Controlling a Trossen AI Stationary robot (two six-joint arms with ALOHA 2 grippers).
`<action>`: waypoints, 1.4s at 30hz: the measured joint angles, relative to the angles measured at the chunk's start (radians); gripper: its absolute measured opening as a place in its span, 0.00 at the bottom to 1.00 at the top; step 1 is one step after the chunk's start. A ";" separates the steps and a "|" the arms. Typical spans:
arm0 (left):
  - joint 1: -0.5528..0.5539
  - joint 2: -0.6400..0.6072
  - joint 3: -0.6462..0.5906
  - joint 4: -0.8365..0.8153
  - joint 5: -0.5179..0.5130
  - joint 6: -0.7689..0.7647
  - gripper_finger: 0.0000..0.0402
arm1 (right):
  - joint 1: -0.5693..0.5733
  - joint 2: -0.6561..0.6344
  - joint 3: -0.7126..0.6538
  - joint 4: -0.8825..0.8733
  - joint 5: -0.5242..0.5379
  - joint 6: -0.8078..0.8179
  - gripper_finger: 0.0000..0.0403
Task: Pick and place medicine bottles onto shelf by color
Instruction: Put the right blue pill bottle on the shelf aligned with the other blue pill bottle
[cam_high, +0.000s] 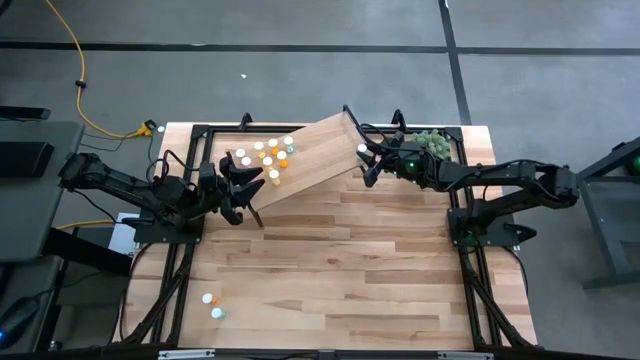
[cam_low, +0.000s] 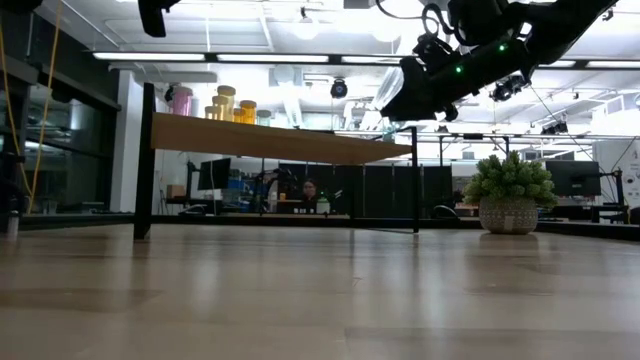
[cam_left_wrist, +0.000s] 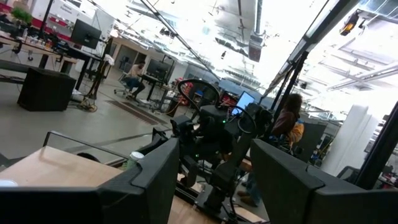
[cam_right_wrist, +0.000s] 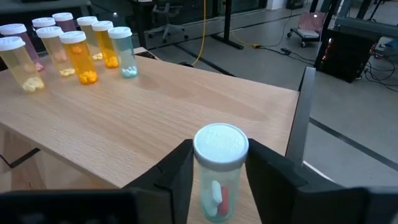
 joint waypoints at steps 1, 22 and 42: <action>0.000 0.000 0.000 0.000 0.000 0.000 0.47 | 0.000 0.000 0.000 0.000 0.000 0.000 0.31; -0.001 0.000 0.000 0.031 0.031 -0.049 0.47 | 0.077 0.214 0.349 -0.038 -0.110 -0.065 0.29; -0.001 0.000 0.000 0.031 0.034 -0.076 0.47 | 0.055 0.641 0.679 -0.043 -0.210 -0.003 0.29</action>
